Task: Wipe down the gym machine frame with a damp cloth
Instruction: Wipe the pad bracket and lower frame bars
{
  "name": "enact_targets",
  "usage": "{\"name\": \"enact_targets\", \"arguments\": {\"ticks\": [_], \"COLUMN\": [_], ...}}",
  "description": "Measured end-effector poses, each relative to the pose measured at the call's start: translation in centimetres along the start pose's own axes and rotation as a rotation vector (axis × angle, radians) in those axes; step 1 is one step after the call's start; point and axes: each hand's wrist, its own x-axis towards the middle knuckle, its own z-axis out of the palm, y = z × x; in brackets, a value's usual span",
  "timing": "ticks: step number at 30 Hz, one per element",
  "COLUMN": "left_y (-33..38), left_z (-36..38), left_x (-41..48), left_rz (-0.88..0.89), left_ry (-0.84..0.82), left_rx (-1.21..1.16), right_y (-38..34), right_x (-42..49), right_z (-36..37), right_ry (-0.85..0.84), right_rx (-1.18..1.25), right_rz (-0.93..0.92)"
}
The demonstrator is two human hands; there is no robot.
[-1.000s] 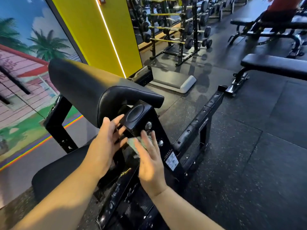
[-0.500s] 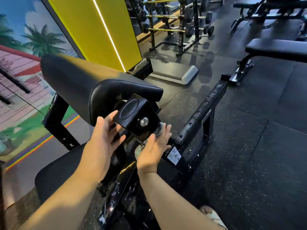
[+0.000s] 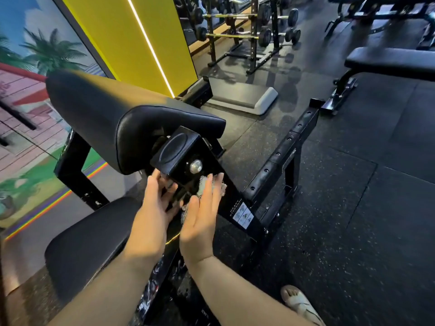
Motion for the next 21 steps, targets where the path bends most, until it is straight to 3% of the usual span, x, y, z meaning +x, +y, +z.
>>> {"name": "enact_targets", "arguments": {"ticks": [2, 5, 10, 14, 17, 21], "left_y": [-0.7, -0.6, -0.6, -0.9, -0.8, -0.3], "left_z": [0.1, -0.7, -1.5, -1.7, -1.4, -1.0], "left_x": [-0.4, -0.2, 0.6, 0.9, 0.5, 0.6], "left_rz": [-0.029, -0.034, -0.128, -0.084, -0.118, -0.120], "left_ry": [-0.001, 0.033, 0.006, 0.025, -0.017, -0.019], "left_rx": [-0.013, -0.014, -0.022, 0.045, -0.001, -0.056], "right_y": [1.7, 3.1, -3.1, -1.7, 0.2, -1.4], "right_x": [-2.0, -1.8, 4.1, 4.4, 0.3, 1.6], "right_z": [0.3, 0.2, 1.1, 0.5, 0.6, 1.2], "right_ry": [-0.058, 0.085, 0.218, 0.146, 0.010, 0.079], "right_rx": [-0.028, 0.042, 0.210, 0.094, 0.034, 0.112], "right_rz": [-0.047, 0.070, -0.033, -0.143, -0.035, -0.078]}}
